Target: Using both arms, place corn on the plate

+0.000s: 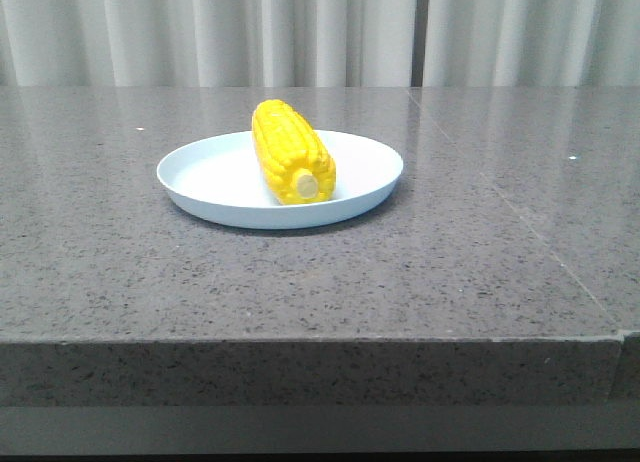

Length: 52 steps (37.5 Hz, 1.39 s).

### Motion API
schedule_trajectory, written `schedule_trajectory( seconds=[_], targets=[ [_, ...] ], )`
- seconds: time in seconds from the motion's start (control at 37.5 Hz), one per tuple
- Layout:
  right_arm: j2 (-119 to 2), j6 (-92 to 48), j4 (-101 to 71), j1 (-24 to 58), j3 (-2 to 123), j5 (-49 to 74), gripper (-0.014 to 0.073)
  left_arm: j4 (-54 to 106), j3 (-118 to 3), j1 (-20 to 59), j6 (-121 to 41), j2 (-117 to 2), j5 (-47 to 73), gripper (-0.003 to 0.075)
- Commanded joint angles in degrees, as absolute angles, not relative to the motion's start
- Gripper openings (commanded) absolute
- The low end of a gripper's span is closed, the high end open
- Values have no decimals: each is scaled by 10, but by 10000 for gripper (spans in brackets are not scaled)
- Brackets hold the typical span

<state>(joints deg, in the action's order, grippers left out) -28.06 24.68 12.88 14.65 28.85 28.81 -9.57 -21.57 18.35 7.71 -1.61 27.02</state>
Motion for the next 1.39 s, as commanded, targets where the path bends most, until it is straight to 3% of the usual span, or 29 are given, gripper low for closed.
schedule_trajectory(
  seconds=[0.0,0.27,1.36],
  targets=[
    [-209,245,146,144,262,215,-67,-98,-230,183,81,-23,224,-20],
    [-81,245,147,144,212,182,-67,-98,-230,183,81,-23,224,-20],
    [-79,245,147,144,212,183,-67,-98,-213,180,80,-22,206,-20]
  ],
)
